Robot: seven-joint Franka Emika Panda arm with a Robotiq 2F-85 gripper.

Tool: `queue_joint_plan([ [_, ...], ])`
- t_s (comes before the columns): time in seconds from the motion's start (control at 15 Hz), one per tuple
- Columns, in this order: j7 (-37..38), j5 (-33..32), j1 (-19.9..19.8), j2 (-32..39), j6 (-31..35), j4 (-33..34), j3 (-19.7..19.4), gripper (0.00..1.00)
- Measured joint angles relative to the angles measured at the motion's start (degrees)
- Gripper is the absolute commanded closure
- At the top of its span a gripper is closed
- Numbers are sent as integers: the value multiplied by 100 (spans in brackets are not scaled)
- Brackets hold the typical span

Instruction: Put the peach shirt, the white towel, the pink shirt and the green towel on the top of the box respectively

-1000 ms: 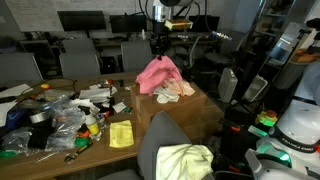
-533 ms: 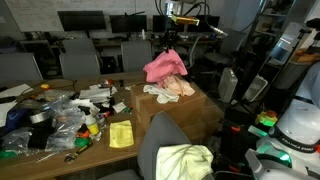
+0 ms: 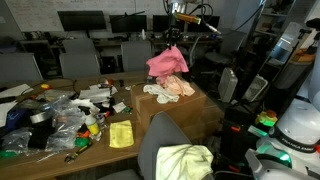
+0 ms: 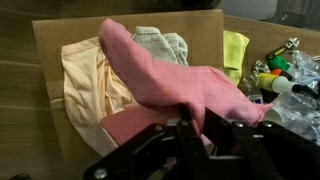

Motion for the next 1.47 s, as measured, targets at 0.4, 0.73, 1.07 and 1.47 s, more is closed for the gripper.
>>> queue_joint_plan([
  [0.4,-48,386,-287,363,-384,442,-8,15],
  [0.73,-557,302,-279,419,-524,386,26,0],
  [1.07,-1443,-404,31,158,-543,-459,163,1],
  [1.47,-1945,-1547,631,-848,-131,-2322,452,0],
])
